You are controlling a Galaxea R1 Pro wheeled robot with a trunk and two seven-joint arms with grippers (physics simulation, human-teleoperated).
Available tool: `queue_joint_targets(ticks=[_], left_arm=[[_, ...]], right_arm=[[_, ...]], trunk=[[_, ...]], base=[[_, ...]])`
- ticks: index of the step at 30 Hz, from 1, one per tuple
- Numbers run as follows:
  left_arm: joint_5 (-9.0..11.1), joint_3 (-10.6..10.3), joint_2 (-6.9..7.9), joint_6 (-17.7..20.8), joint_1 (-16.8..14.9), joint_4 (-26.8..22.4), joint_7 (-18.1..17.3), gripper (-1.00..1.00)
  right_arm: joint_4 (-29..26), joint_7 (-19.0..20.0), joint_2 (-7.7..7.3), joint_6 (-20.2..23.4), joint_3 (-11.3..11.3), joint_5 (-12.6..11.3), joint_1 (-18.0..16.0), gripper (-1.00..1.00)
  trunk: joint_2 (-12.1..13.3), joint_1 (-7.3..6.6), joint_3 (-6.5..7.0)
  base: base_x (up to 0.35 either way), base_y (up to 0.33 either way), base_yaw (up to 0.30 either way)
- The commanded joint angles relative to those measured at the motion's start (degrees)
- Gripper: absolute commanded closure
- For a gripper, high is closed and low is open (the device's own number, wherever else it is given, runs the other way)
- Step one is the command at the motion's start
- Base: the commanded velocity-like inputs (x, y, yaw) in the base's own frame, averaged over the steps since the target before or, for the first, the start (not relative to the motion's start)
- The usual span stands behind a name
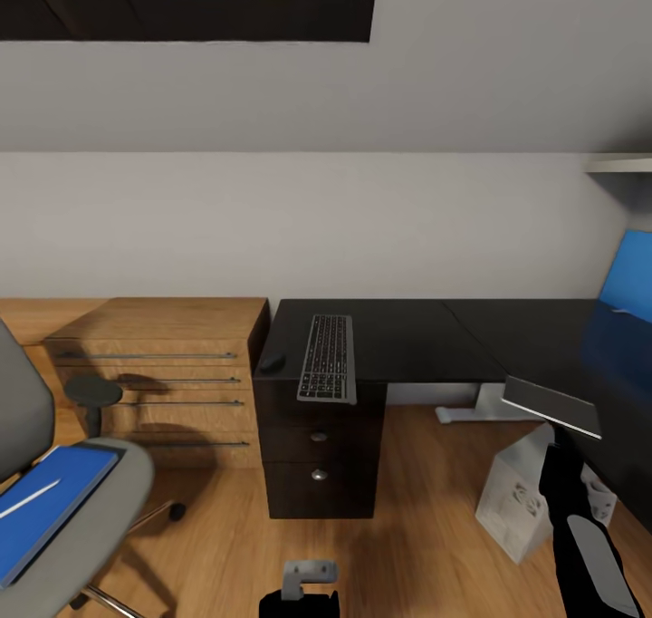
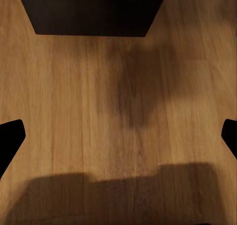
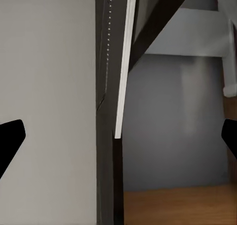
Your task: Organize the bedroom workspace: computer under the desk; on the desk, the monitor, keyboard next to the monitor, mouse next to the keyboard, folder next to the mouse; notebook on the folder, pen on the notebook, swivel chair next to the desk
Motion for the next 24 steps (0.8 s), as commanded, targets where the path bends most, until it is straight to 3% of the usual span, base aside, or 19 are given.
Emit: queue_joint_targets(ticks=[1, 24], left_arm=[[0.6, -0.1, 0.0, 0.1, 0.0, -0.1, 0.5, -1.0], [0.7, -0.1, 0.0, 0.2, 0.0, 0.0, 0.5, -1.0]], right_arm=[[0.0, 0.1, -0.03, -0.3, 0.1, -0.6, 0.0, -1.0], [0.0, 0.1, -0.1, -0.3, 0.1, -0.6, 0.0, -1.0]], trunk=[[0.0, 0.02, -0.05], [0.0, 0.02, -0.05]], base=[[0.213, 0.0, 0.0], [0.078, 0.0, 0.0]])
